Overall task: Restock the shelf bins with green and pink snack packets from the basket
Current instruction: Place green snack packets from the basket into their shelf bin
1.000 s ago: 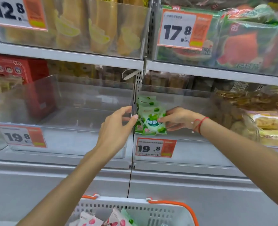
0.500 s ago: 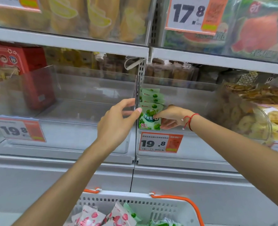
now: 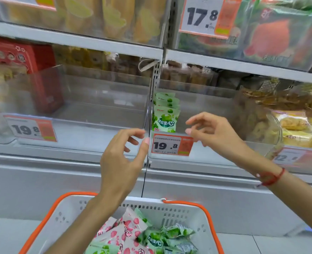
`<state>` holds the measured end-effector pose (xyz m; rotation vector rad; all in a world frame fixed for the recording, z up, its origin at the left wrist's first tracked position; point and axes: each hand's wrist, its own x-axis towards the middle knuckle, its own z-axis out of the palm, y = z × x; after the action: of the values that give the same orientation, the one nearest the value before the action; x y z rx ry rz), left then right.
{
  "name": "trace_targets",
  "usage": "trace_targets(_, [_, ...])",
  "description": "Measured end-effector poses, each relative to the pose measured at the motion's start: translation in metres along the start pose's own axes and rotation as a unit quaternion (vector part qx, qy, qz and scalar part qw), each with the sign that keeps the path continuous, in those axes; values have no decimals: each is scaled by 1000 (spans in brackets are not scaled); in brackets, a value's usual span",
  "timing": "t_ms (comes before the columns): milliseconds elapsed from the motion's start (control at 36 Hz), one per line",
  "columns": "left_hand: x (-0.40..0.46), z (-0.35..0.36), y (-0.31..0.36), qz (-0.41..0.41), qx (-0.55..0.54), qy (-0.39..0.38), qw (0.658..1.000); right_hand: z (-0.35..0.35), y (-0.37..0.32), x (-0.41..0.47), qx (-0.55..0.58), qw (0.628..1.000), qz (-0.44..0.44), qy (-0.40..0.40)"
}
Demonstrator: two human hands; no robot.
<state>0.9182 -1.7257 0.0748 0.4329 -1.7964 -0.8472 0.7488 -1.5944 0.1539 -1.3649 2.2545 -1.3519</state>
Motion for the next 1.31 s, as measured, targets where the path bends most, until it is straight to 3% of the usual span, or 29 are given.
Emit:
trace_targets(83, [-35,4,-16,-49,24,-62,997,16,13,-35,33,991,28,-123])
trace_targets(167, [-68,12,-43,-89,126,-189,970,41,51,-58,-20,968,100,-230])
trace_targets(306, [-122,29,-85,-112,248,-455,848,93,127,-91,-169,887,190,-386])
trace_targets(472, [-180,27,-115,-43,300,-639,707,147,167,-130,-242,764,273,-532])
trace_targets(528, [-191,23,-120,-40,313,-650,692,156,172,-143,-279,753,247,-543])
trace_targets(667, [-188,24,-125,-86,281,-646,704,156,169,-156,-396,797,136,-435])
trace_targets(722, [-181,25,-120,-103,255,-629,727,149,164,-149,-409,806,119,-410])
trace_targets(861, [-144,22,-91,-202,109,-539,811,114,143,-112,-230,850,258,-397])
trace_targets(945, [-118,17,-71,-262,6,-528,808,86,124,-93,-82,860,324,-386])
trace_targets(1056, [-82,10,-40,-326,-90,-502,796,45,89,-73,8,842,314,-440])
trace_targets(1139, [-61,8,-17,-316,-111,-507,795,22,59,-63,14,862,278,-425])
trace_targets(1222, [-44,9,-3,-291,-73,-474,828,7,31,-52,10,902,231,-364])
trace_targets(1306, [-27,10,10,-272,-99,-368,884,-6,8,-40,31,937,205,-282])
